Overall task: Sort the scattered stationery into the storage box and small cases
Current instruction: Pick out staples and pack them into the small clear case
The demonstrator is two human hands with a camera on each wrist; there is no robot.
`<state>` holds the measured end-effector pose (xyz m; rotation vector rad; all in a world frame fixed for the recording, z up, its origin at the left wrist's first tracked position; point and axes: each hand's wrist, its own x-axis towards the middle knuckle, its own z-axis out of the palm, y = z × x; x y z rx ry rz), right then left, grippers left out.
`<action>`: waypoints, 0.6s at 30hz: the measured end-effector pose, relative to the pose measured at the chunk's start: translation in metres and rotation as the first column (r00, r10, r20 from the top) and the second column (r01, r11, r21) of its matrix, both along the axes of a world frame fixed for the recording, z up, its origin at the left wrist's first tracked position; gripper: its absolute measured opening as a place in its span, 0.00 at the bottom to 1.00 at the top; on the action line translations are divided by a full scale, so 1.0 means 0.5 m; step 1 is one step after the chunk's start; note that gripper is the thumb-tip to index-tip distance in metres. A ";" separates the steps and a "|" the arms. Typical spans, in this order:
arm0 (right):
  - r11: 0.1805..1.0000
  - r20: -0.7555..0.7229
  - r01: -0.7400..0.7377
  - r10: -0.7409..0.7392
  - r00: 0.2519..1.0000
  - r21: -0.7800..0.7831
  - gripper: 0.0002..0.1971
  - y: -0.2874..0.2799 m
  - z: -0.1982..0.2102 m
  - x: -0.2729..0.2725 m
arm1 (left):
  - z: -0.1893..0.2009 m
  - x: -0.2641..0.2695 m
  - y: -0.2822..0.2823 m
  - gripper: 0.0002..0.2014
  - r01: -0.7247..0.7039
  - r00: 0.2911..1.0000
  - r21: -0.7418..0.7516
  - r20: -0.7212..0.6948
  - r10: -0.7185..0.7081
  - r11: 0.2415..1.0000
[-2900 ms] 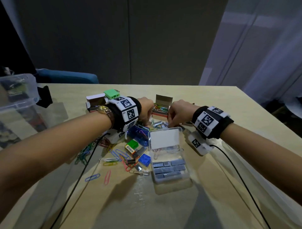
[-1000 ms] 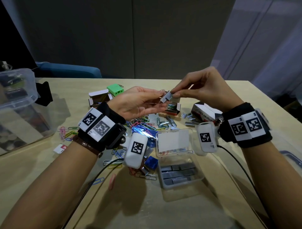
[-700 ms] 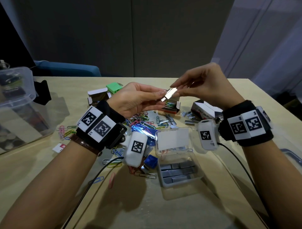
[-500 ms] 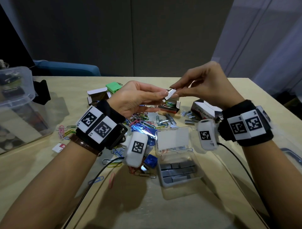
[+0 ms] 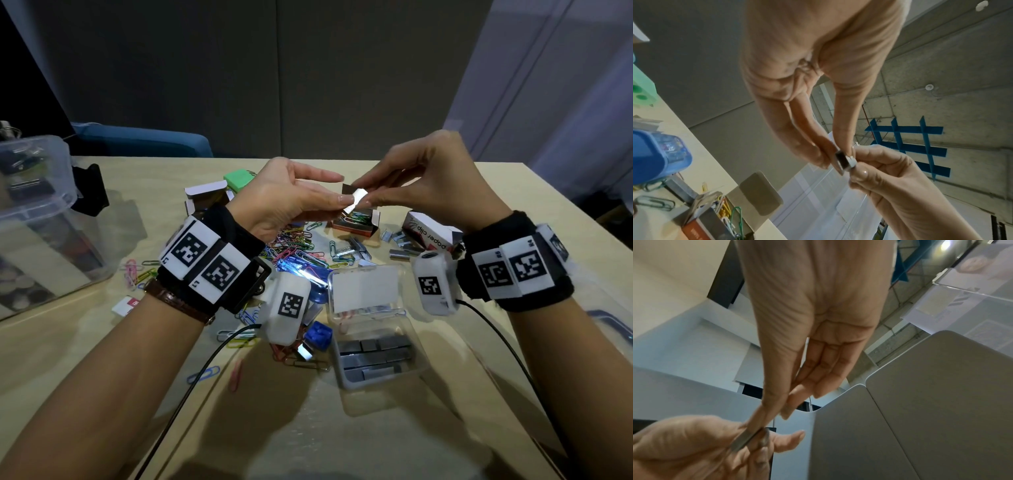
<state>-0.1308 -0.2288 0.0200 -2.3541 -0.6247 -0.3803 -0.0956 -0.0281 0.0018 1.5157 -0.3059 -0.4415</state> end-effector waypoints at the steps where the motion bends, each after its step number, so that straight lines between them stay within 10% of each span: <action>1: 1.000 -0.003 0.002 -0.002 1.000 -0.023 0.14 0.001 0.003 -0.001 | 0.002 -0.002 0.001 0.27 0.002 1.000 0.016 0.013 -0.002 1.000; 18: 0.823 0.266 0.315 -0.208 0.941 -0.472 0.07 -0.006 0.023 -0.073 | 0.031 -0.042 0.019 0.15 -0.033 0.999 0.108 -0.031 0.036 0.994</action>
